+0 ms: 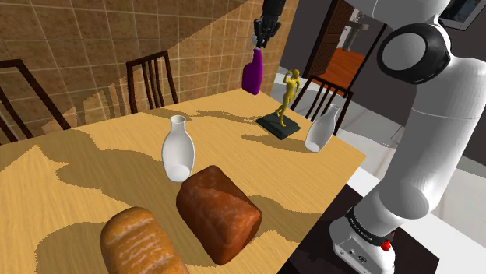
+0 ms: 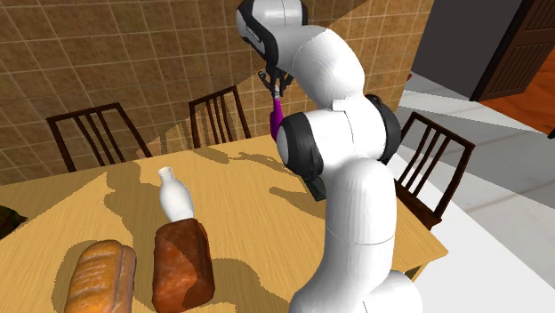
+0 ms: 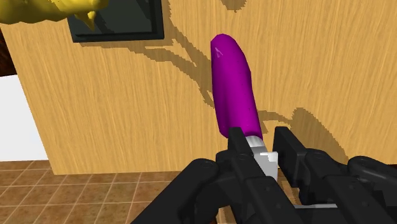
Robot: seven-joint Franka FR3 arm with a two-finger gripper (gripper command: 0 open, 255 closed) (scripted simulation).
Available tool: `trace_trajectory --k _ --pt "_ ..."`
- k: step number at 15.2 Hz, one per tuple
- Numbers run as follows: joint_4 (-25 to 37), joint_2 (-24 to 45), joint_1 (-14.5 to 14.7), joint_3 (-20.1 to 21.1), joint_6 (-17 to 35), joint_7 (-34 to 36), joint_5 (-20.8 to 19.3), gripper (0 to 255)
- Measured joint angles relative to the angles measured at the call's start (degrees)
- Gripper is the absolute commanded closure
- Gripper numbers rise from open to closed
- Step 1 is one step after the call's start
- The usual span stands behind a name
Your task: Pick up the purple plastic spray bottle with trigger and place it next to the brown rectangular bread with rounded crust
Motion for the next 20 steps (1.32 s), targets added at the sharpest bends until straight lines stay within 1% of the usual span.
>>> trace_trajectory --k 2,3,5,6,8,11,16,19,20 --pt "2.32 0.66 0.02 -0.01 -1.66 -0.02 -0.02 255" --pt "0.86 -0.48 0.21 0.08 -1.37 0.28 -0.05 255" --pt "-3.11 -3.94 0.69 0.33 -0.87 1.03 -0.09 255" --pt "-7.31 -7.05 0.98 0.52 0.20 1.55 -0.07 255" --pt "-13.53 -12.47 1.44 0.87 1.01 2.40 -0.03 255" --pt "-21.27 -19.50 2.24 1.57 1.72 3.95 0.10 255" --pt "-30.59 -29.19 3.58 3.02 1.31 6.72 0.55 255" --pt "-33.44 -33.92 4.45 4.18 -0.56 8.69 1.00 255" --pt "-35.43 -35.97 4.67 4.41 -0.60 9.11 1.22 255"
